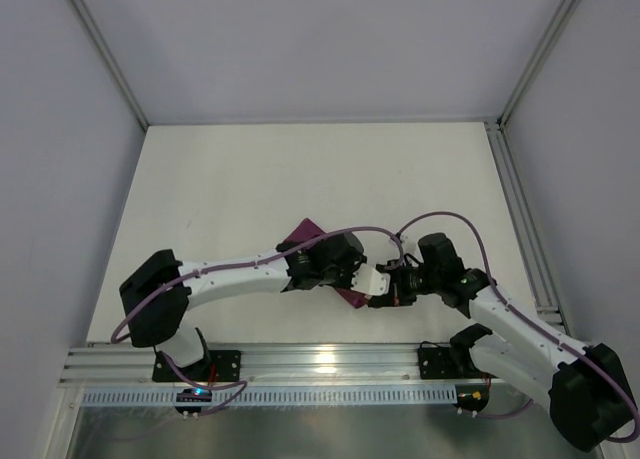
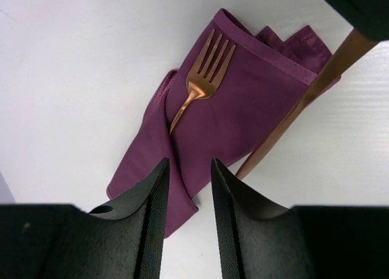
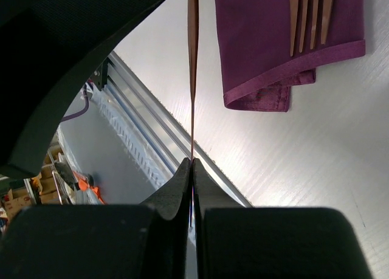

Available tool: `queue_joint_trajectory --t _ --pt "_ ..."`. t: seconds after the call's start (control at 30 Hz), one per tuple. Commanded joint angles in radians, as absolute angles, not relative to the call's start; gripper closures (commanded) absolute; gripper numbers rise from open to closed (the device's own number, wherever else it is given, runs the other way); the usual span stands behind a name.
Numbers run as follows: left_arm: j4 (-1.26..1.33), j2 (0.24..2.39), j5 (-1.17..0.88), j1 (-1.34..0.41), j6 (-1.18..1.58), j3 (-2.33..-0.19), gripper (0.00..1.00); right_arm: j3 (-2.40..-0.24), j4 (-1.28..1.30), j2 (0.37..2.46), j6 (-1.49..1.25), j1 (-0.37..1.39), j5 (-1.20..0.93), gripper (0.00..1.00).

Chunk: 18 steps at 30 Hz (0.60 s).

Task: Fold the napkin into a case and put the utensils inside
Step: Pass from the left arm to the right, then stuff the knife into the folded napkin.

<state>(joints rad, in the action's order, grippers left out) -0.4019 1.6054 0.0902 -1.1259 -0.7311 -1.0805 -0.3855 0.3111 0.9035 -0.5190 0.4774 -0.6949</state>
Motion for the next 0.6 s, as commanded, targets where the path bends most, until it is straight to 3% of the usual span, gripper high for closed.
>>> queue_joint_trajectory --t 0.0,0.23,0.37,0.57 --pt "-0.436 1.542 0.084 -1.127 -0.661 -1.118 0.65 -0.373 0.244 0.859 -0.563 0.471 -0.693 0.97" --pt "-0.503 1.463 0.064 -1.072 -0.542 -1.172 0.65 -0.337 0.181 0.833 -0.614 0.463 -0.716 0.97" --pt "-0.497 1.477 0.058 -0.900 -0.450 -1.218 0.64 -0.334 0.178 0.812 -0.650 0.453 -0.683 0.97" --pt "-0.439 1.569 0.014 -0.709 -0.374 -1.241 0.78 -0.305 0.104 0.747 -0.729 0.448 -0.681 0.97"
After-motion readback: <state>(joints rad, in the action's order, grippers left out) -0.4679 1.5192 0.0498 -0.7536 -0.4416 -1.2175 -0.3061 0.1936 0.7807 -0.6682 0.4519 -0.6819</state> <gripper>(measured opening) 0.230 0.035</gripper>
